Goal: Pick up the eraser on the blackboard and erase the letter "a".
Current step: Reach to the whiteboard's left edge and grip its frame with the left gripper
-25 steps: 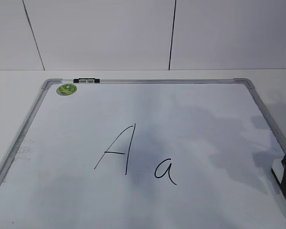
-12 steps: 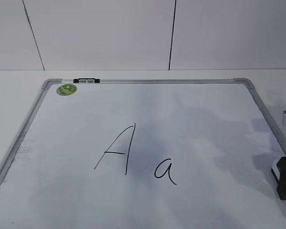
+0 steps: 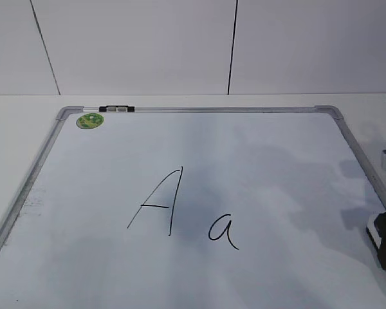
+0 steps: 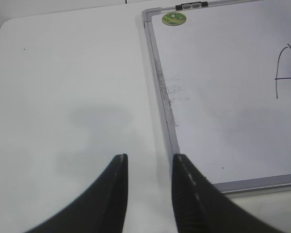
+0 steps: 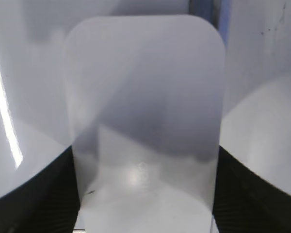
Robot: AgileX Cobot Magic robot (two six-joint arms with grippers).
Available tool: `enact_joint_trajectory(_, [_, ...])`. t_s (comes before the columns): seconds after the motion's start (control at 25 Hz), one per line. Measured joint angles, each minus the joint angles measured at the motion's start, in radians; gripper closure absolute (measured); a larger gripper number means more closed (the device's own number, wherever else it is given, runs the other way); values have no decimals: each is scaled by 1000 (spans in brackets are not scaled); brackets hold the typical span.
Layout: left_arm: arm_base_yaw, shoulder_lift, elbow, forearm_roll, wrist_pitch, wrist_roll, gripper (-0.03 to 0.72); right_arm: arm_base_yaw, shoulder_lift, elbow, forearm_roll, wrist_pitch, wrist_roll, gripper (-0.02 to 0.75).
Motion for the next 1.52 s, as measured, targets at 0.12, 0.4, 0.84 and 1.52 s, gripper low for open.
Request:
enact_joint_trajectory(0.12, [0,0,0,0,0,0,453,0,0,0,0,0,0,194])
enact_joint_trajectory(0.4, [0,0,0,0,0,0,454,0,1,-2,0,0,0,206])
enact_joint_trajectory(0.84, [0,0,0,0,0,0,454,0,4,-9,51,10,2,206])
enact_joint_trajectory(1.52, [0,0,0,0,0,0,453,144,-82,-177,67,148,4,206])
